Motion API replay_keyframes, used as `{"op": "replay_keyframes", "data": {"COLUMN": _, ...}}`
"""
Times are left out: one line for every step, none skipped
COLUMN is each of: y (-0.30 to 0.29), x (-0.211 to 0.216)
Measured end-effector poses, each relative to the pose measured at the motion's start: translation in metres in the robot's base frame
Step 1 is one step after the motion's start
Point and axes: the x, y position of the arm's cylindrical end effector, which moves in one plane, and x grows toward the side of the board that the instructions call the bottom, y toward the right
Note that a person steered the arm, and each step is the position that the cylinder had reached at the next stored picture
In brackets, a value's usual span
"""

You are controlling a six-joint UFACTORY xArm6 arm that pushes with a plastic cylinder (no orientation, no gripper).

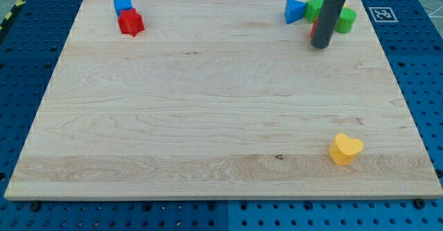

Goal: Move your arm towards center

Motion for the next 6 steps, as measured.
{"op": "replay_keyframes", "data": {"y": 0.0, "x": -0.028}}
{"op": "replay_keyframes", "data": {"y": -0.001, "x": -0.03}}
{"op": "replay_keyframes", "data": {"y": -0.025, "x": -0.017}}
{"op": "replay_keyframes", "data": {"y": -0.079, "x": 0.011}}
{"op": "replay_keyframes", "data": {"y": -0.138, "x": 0.052}}
{"op": "replay_keyframes", "data": {"y": -0.173, "x": 0.123}}
